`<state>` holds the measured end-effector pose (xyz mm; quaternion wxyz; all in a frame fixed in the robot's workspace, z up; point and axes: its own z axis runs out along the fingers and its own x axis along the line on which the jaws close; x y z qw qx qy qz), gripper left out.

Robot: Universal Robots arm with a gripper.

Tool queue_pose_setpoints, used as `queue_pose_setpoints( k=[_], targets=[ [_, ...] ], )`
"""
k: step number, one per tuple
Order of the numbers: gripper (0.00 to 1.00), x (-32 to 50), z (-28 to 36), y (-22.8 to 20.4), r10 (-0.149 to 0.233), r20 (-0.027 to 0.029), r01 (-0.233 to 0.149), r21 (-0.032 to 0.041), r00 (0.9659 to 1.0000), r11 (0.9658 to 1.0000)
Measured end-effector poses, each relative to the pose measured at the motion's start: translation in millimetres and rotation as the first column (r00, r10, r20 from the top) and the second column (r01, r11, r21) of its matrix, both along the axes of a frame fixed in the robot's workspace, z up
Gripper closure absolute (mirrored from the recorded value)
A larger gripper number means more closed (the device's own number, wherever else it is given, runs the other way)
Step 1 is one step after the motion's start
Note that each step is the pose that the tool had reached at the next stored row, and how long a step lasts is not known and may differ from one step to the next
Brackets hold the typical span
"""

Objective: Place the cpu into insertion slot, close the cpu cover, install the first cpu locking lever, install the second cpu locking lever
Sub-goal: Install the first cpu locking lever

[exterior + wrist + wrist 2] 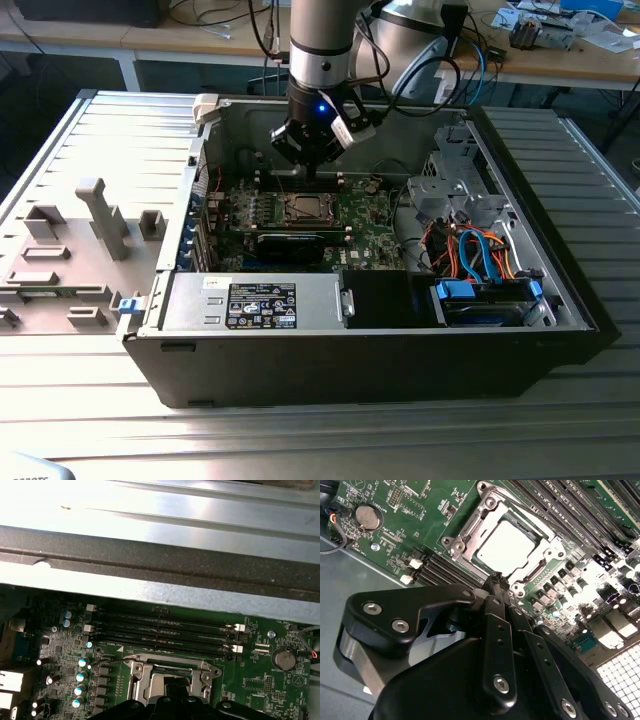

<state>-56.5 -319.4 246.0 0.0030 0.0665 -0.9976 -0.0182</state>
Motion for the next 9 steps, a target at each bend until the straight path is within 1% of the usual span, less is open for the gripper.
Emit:
queue_pose_setpoints(
  k=[3, 9],
  targets=[
    [0.89, -2.6, 0.0, 1.0, 0.000, 0.0000, 0.000, 0.0000, 1.0000, 1.0000],
    [0.89, -9.4, 0.0, 1.1, 0.000, 0.0004, 0.000, 0.0000, 1.0000, 1.0000]
  ],
)
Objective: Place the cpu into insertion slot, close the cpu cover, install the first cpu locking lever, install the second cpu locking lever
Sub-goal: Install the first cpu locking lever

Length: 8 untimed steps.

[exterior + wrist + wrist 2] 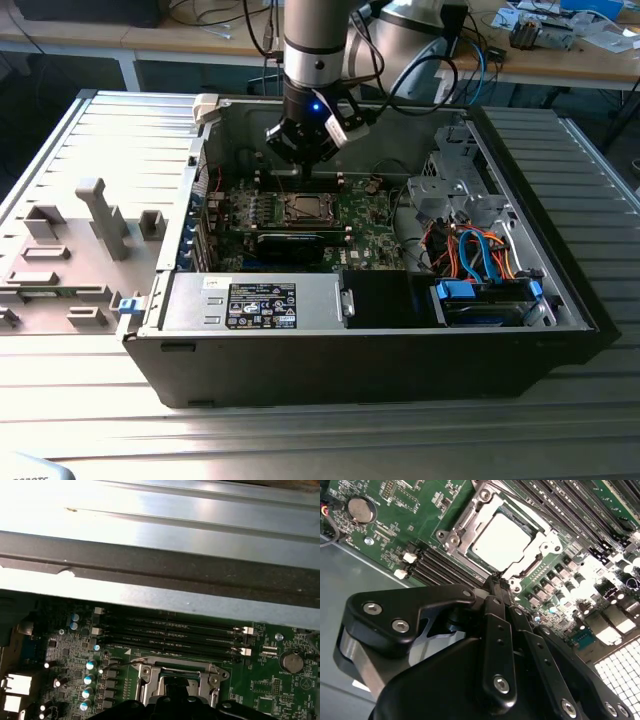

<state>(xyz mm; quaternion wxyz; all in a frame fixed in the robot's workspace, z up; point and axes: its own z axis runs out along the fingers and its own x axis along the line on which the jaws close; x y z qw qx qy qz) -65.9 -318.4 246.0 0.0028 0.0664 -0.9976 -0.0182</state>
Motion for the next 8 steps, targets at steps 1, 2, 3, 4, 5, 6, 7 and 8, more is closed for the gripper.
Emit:
queue_pose_setpoints(
  k=[1, 2, 3, 4, 5, 6, 7, 8],
  targets=[
    [0.89, -0.9, 0.0, 0.0, 0.000, 0.0000, 0.000, 0.0000, 1.0000, 1.0000],
    [0.89, -1.7, 0.0, 0.0, 0.000, 0.0000, 0.000, -0.0001, 1.0000, 1.0000],
    [0.89, -2.3, 0.0, 0.0, 0.000, -0.0001, 0.000, -0.0001, 1.0000, 1.0000],
    [0.89, -3.9, 0.0, 0.0, 0.000, 0.0000, 0.000, 0.0000, 1.0000, 1.0000],
    [0.89, -5.6, 0.0, 0.0, 0.000, 0.0000, 0.000, 0.0000, 1.0000, 1.0000],
    [0.89, -6.2, 0.0, 0.0, 0.000, 0.0000, 0.000, 0.0000, 1.0000, 1.0000],
    [0.89, -6.8, 0.0, 0.0, 0.000, 0.0000, 0.000, -0.0001, 1.0000, 1.0000],
    [0.89, -7.5, 0.0, 0.0, 0.000, 0.0000, 0.000, 0.0000, 1.0000, 1.0000]
  ],
)
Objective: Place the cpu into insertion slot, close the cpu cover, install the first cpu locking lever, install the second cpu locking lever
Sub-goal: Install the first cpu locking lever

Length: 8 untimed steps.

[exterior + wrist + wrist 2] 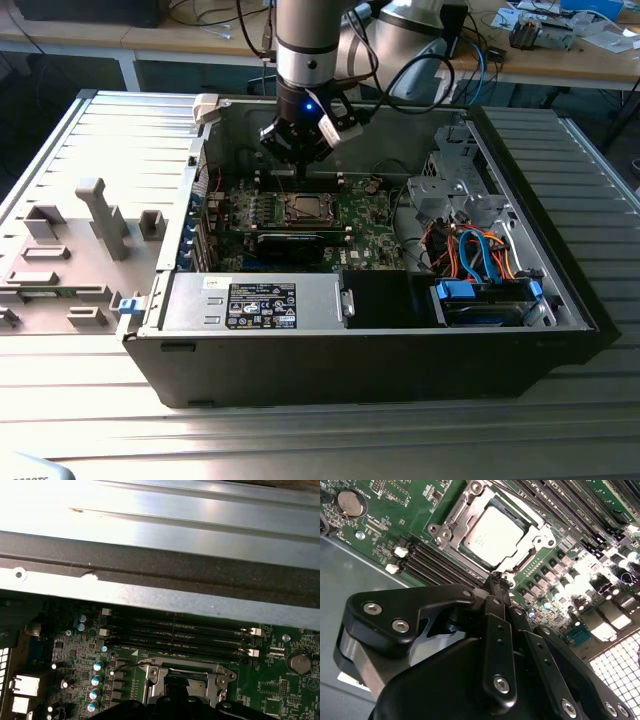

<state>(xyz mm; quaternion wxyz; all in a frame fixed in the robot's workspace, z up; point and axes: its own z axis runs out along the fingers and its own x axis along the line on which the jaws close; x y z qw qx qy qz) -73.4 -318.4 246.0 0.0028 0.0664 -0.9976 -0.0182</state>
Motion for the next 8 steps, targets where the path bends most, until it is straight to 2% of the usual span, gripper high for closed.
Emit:
queue_pose_setpoints(
  k=[8],
  targets=[
    [0.89, -0.9, 0.5, 0.0, 0.000, 0.0000, 0.000, 0.0000, 1.0000, 1.0000]
  ],
)
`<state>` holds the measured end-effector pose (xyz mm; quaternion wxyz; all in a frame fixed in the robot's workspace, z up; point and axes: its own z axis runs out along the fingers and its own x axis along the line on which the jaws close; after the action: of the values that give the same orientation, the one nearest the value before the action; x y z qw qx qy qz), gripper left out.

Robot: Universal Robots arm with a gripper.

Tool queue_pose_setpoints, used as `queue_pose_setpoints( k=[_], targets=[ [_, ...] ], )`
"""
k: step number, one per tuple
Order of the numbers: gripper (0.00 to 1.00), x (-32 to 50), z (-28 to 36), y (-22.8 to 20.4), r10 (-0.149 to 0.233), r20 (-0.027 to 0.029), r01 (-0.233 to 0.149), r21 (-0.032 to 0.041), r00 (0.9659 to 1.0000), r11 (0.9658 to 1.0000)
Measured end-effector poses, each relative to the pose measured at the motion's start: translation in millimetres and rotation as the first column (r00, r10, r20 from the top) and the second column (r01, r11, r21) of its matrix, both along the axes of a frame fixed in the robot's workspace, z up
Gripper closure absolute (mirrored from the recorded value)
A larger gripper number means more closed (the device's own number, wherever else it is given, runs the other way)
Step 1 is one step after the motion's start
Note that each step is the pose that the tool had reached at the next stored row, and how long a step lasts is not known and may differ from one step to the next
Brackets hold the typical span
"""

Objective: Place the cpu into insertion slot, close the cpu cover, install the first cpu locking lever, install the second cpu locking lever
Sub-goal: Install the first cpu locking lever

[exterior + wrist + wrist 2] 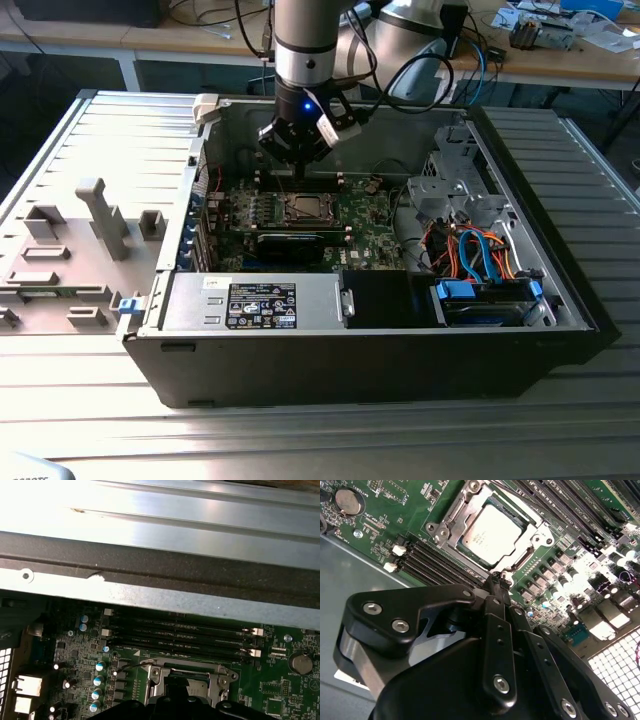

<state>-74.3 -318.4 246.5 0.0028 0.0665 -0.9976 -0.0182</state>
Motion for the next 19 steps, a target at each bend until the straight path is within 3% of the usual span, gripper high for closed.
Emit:
queue_pose_setpoints(
  k=[15, 19],
  targets=[
    [0.89, -1.2, 2.8, 0.0, 0.000, 0.0000, 0.000, 0.0000, 1.0000, 1.0000],
    [0.89, -5.6, 2.9, 0.0, 0.000, 0.0003, 0.000, -0.0001, 1.0000, 1.0000]
  ],
)
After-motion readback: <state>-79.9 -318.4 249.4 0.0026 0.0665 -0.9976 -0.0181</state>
